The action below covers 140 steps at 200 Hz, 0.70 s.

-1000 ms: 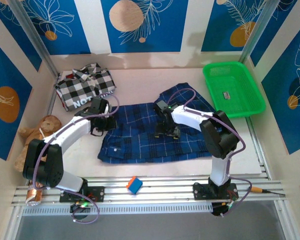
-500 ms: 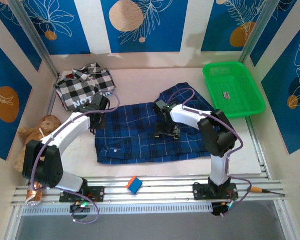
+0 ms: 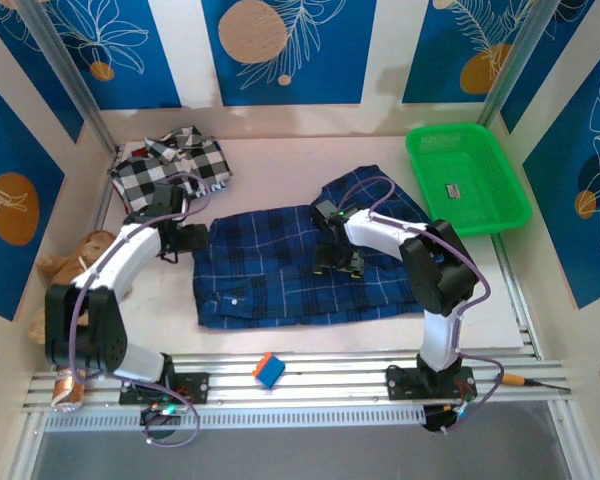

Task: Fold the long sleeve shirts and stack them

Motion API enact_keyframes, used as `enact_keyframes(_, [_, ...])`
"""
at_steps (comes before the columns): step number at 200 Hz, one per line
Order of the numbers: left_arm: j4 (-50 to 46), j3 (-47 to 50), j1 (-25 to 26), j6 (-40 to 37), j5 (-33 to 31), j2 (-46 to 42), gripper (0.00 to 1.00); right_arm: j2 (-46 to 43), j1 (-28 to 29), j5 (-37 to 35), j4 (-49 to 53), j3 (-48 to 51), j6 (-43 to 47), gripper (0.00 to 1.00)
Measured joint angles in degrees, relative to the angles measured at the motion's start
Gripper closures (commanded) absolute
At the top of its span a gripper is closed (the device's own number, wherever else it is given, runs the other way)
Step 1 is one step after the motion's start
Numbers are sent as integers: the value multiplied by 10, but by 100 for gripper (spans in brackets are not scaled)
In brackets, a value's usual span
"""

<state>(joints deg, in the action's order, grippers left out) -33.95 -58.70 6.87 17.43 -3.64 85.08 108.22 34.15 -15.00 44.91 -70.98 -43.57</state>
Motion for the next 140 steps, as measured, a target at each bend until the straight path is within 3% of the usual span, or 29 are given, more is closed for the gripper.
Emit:
enact_keyframes(44, [5, -132, 0, -19, 55, 161, 28, -10, -11, 0, -6, 14, 0, 18])
enact_keyframes(97, [0, -178, 12, -48, 96, 239, 36, -10, -11, 0, -5, 14, 0, 18])
enact_keyframes(140, [-9, -179, 21, -67, 118, 257, 74, -10, -12, 0, -5, 14, 0, 19])
